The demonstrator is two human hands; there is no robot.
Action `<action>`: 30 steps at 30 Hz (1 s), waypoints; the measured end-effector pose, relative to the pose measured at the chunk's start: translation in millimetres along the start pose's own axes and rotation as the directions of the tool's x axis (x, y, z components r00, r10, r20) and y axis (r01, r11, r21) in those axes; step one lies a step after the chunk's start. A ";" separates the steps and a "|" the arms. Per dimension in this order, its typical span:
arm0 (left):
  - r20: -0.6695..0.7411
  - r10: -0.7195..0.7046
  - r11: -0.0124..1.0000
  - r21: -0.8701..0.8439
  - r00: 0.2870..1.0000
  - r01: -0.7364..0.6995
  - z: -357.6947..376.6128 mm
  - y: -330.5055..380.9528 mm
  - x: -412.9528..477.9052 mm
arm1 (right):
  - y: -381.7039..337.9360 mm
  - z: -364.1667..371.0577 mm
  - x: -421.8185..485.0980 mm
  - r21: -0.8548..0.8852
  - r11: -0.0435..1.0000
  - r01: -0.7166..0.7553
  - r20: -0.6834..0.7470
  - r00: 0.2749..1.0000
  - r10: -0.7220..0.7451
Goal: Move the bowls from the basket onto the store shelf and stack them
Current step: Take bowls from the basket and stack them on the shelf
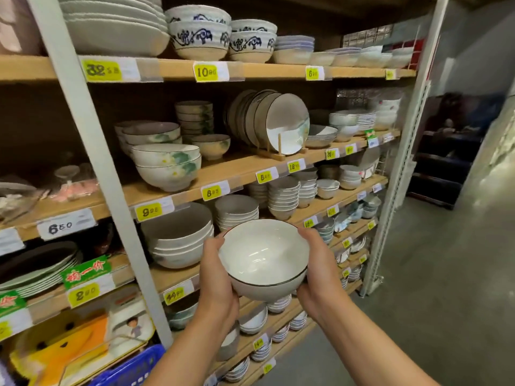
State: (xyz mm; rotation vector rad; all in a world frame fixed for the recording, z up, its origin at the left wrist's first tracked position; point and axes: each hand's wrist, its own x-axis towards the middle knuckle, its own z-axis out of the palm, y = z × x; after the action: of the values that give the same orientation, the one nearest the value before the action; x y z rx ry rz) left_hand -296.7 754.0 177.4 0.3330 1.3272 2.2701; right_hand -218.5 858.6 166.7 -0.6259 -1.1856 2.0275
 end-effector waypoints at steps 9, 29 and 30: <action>0.005 -0.014 1.000 0.000 1.000 0.014 62.9 -7.1 105.8 | -36.3 -6.0 115.8 -0.014 0.999 0.037 0.018 0.999 -0.037; -0.251 0.182 0.980 0.120 0.951 -0.156 121.7 6.7 291.9 | -72.7 42.0 343.6 0.021 0.990 -0.140 0.251 0.959 0.130; -0.277 0.197 0.978 0.126 0.941 -0.168 123.0 7.4 297.4 | -72.5 45.9 353.9 0.006 0.987 -0.158 0.275 0.950 0.151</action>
State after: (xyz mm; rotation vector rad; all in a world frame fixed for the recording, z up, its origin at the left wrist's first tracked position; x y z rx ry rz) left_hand -498.3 998.2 235.2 0.1682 1.6209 2.4839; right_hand -453.9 1128.8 231.1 -0.4455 -1.2970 2.3171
